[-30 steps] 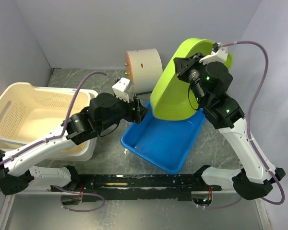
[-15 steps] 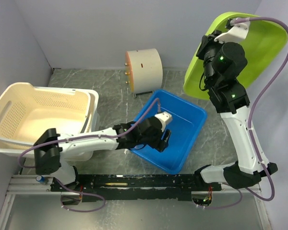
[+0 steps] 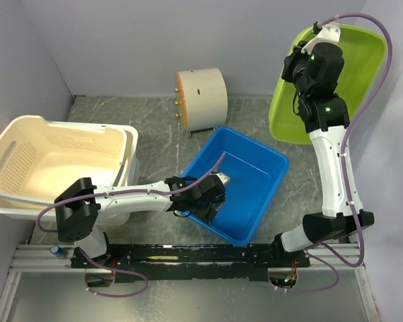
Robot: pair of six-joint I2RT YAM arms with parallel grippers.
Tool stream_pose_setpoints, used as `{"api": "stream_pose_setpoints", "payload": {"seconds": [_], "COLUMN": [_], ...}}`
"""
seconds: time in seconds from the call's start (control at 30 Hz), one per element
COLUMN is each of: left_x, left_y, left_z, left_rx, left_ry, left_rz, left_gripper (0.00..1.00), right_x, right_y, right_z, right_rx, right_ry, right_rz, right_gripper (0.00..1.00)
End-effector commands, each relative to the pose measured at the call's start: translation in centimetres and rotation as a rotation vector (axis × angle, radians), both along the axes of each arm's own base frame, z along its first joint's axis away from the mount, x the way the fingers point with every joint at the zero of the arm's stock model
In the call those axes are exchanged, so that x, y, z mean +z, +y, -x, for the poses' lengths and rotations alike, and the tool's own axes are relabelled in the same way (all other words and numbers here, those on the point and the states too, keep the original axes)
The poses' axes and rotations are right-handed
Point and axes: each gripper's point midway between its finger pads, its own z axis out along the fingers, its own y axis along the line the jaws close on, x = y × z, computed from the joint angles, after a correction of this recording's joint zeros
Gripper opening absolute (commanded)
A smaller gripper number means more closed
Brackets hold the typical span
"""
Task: Turn the large container upside down
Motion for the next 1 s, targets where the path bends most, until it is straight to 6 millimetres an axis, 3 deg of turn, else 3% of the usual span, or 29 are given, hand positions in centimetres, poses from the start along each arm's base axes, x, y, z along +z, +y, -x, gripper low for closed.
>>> {"api": "stream_pose_setpoints", "payload": {"seconds": [0.0,0.13,0.3,0.43,0.53,0.73,0.97], "left_x": [-1.3,-1.1,0.2,2.0,4.3,10.1,16.6], "left_y": [5.5,9.0,13.9,15.3,13.9,8.1,5.4], "left_z": [0.1,-1.0,-3.9,-6.0,-7.3,-7.5,-7.9], "left_rx": [0.061,0.173,0.372,0.430,0.409,0.223,0.182], "left_ry": [0.020,0.041,0.021,-0.047,-0.096,-0.172,-0.257], "left_rz": [-0.167,-0.219,-0.265,-0.265,-0.212,0.074,0.333], "left_gripper": [0.74,0.74,0.74,0.74,0.74,0.74,0.76], "right_x": [2.4,1.1,-1.0,-3.8,-5.8,-8.3,-7.0], "right_y": [0.3,-0.3,-0.9,-0.9,-0.8,0.2,0.1], "right_z": [0.0,-1.3,-2.4,-3.2,-3.5,-4.0,-4.0], "right_rx": [0.129,0.214,0.352,0.467,0.512,0.652,0.752], "right_ry": [-0.055,-0.011,0.047,0.111,0.147,0.172,0.001], "right_rz": [-0.032,-0.083,-0.179,-0.286,-0.362,-0.473,-0.588], "right_gripper": [0.00,0.00,0.00,0.00,0.00,0.00,0.00]}}
